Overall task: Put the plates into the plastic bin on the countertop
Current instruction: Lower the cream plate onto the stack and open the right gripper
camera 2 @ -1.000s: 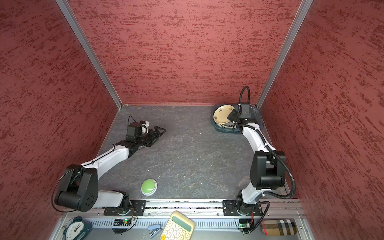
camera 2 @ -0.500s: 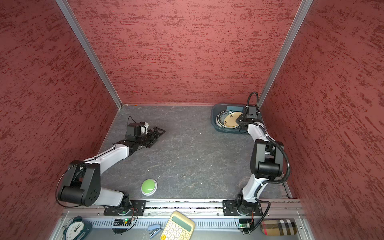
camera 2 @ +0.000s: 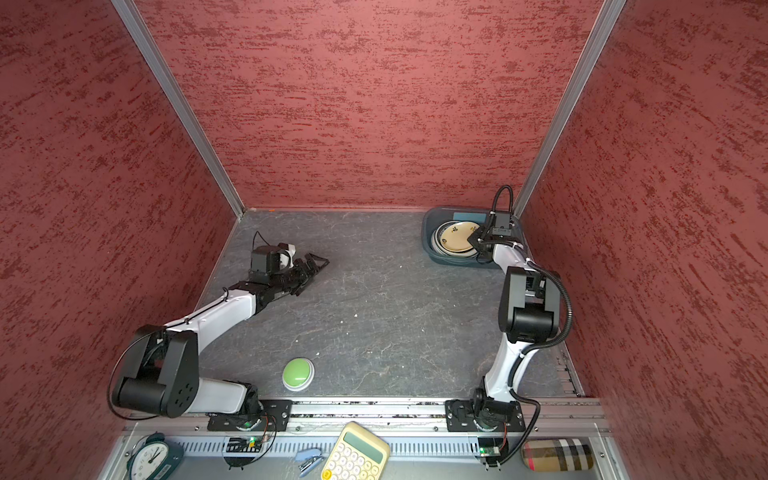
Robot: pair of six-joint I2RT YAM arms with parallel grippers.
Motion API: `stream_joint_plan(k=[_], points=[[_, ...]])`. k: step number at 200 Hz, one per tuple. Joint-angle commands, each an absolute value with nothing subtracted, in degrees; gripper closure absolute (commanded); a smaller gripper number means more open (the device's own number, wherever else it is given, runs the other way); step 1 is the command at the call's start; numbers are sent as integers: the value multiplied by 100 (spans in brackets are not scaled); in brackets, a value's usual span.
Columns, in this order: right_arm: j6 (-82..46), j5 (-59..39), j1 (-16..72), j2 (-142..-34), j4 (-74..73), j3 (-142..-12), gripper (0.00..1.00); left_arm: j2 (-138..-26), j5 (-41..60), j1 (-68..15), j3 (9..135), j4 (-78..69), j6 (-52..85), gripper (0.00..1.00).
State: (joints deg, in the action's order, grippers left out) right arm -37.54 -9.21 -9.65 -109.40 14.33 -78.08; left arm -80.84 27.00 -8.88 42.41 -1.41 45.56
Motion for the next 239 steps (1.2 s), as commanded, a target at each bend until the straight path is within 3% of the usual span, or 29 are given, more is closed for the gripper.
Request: stream_joint_plan(k=[1,66,119,161,192,239], points=[[-3705,-1057,-967,-11018,1332,-7989,100,-8054,2718,-843,4181,-271,4517,1],[-3510,-1355,-964,-11229,1522,-8182,96,-8181,2777,-842,4192,-345,4565,1],[-3222,-1530,-935,-11303,1809,-8344,64,-8197,2784,-839,4141,-391,4610,1],[-3052,-1417,-927,-11256,1990,-8423,55,-8205,2813,-844,4135,-417,4642,1],[-3005,-1371,-908,-11313,2144,-8507,40,-8141,2791,-845,4107,-374,4626,1],[-2953,-1405,-860,-11358,2225,-8621,29,-7994,2743,-835,4019,-334,4613,1]])
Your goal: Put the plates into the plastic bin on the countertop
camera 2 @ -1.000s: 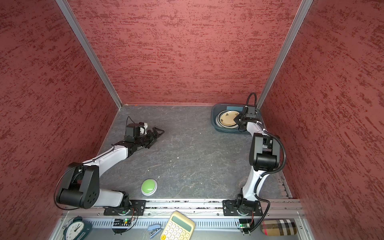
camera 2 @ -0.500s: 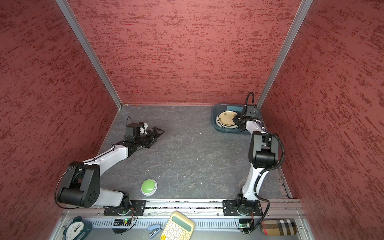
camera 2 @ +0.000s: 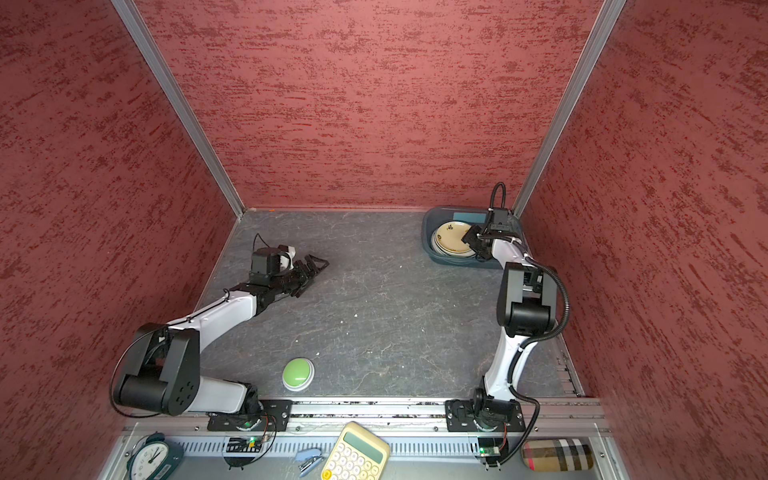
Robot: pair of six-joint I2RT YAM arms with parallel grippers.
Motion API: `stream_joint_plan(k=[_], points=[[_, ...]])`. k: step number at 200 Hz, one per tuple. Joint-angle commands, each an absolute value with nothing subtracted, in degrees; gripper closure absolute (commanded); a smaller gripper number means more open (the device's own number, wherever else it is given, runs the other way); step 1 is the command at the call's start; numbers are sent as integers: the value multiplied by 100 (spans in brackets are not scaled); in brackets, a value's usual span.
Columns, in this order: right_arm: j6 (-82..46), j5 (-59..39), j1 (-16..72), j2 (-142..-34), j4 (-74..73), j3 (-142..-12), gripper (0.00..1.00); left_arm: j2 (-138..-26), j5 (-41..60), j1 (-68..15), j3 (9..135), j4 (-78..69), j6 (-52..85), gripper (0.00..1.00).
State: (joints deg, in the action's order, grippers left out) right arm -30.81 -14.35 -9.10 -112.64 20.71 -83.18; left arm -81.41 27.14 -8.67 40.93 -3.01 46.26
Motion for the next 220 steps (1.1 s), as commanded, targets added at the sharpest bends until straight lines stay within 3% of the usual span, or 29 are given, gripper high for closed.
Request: stream_joint_plan(k=[1,40,153,204,220], points=[[-2953,-1410,-857,-11357,2233,-8626,29,-7996,2742,-835,4018,-330,4614,1],[-2944,-1529,-846,-11452,2338,-8745,17,-8040,2777,-791,4034,-334,4605,1],[-2848,-1422,-760,-11581,2593,-8944,14,-8038,2802,-765,4014,-351,4628,0],[-2915,-1108,-763,-10663,1939,-8109,12,-7787,2512,-586,4017,-59,4296,1],[-2927,-1142,-759,-10216,1571,-7725,6,-7638,2313,-519,4041,48,4097,1]])
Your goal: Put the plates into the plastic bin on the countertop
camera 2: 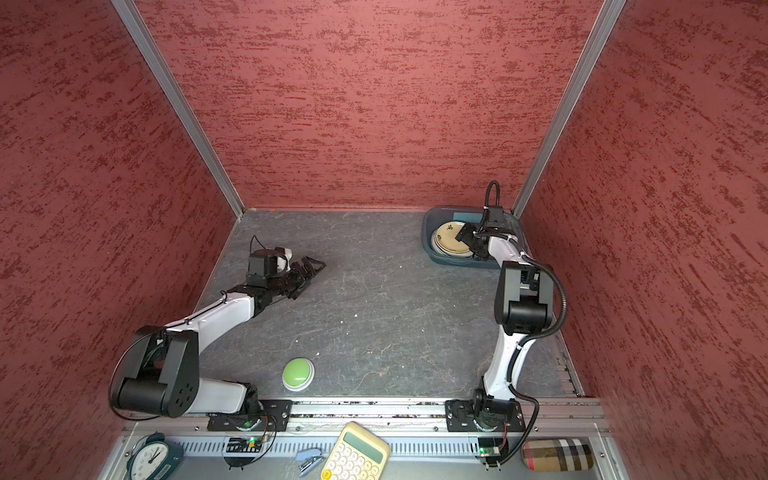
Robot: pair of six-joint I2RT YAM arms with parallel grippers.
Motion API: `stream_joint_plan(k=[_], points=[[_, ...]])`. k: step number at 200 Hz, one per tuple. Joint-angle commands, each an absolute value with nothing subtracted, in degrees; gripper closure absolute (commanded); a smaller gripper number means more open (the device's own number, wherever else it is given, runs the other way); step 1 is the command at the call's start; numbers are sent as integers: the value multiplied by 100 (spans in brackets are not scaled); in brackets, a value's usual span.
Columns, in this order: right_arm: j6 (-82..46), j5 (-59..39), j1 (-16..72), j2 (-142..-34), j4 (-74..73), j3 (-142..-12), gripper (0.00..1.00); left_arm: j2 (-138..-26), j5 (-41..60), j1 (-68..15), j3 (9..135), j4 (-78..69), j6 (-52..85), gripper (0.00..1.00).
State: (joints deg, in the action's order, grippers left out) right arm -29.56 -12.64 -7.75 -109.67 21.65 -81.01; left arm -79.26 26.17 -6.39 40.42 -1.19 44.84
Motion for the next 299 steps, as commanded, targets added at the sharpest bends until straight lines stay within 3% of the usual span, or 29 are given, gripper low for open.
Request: stream_joint_plan(k=[1,37,63,128,145,168,186,208,238,264,299], points=[[-2929,-1118,-761,-10170,1562,-7695,6,-7629,2299,-515,4042,55,4083,1],[-2927,-982,-763,-9464,1367,-7153,5,-7257,1611,-323,4182,421,3393,1],[-3018,-877,-760,-8658,394,-6094,5,-6791,478,-231,3984,352,2692,1],[-2913,-658,-661,-7587,-1044,-4357,1,-5708,-1084,84,2383,-1624,1309,1],[-2756,-424,-528,-7426,-1691,-3887,1,-5702,-1327,80,1618,-3021,852,1],[-2298,-119,-281,-7177,-2950,-3136,1,-6329,-1444,81,551,-5609,495,1],[-2120,169,-181,-6999,-3703,-2654,1,-6846,-1366,77,674,-5834,466,1],[-1893,204,-177,-6867,-3525,-2583,1,-7419,-977,33,980,-5996,292,0],[-1695,803,-170,-6810,-4643,-1851,1,-8598,-1189,-154,821,-7658,0,1],[-1313,917,-148,-6730,-5420,-1477,1,-8655,-1290,-533,1113,-7118,-411,1],[-871,1451,-141,-6673,-5738,-1188,1,-8897,-1176,-436,1533,-6554,-326,1]])
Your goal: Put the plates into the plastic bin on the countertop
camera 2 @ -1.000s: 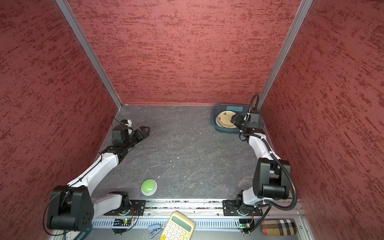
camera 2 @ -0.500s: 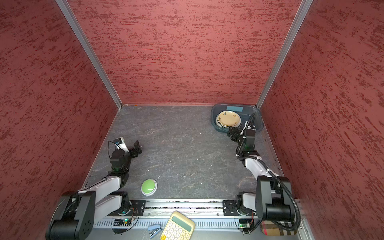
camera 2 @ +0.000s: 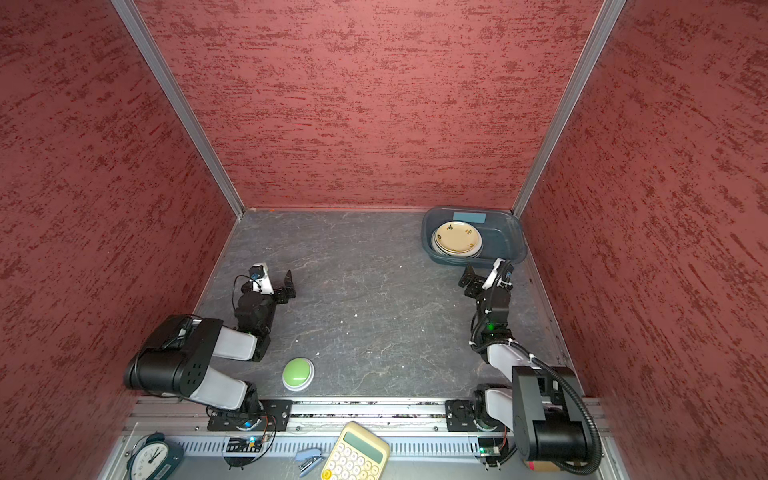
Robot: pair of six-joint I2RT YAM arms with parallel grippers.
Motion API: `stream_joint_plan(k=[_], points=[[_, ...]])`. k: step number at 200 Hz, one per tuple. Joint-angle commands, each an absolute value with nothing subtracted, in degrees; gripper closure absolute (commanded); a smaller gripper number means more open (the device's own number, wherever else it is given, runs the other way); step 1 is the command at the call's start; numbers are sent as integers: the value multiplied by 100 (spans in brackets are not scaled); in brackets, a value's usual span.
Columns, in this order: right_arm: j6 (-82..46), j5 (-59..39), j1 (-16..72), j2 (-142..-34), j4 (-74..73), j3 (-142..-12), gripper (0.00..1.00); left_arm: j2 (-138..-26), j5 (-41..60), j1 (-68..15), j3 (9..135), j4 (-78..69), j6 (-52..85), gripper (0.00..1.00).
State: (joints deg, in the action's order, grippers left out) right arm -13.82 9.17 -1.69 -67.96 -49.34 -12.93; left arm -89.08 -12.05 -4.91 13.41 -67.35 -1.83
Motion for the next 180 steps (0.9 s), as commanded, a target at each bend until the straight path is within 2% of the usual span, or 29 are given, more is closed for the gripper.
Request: stream_joint_plan(k=[1,38,65,82,106,134,162,180], points=[[-866,1455,-141,-6667,-5734,-1183,1,-8914,-1181,-434,1540,-6569,-335,1],[-723,1421,-142,-6612,-5851,-1084,1,-8791,-809,-67,2076,-5304,21,1],[-697,1562,-141,-6460,-5849,-833,1,-8806,-664,66,2067,-5368,138,1],[-1012,2082,-149,-7014,-6234,-714,1,-8785,-586,104,2066,-5320,162,0],[-654,1792,-143,-7453,-6118,-1120,1,-8801,-587,105,2065,-5342,161,1],[-535,1789,-156,-8012,-6772,-1141,1,-8798,-610,77,2074,-5321,133,1],[-425,1416,-171,-8420,-6414,-1515,1,-8814,-778,-21,2068,-5362,56,1],[-290,1223,-173,-8962,-6905,-1567,1,-8811,-783,-22,2066,-5370,60,1]])
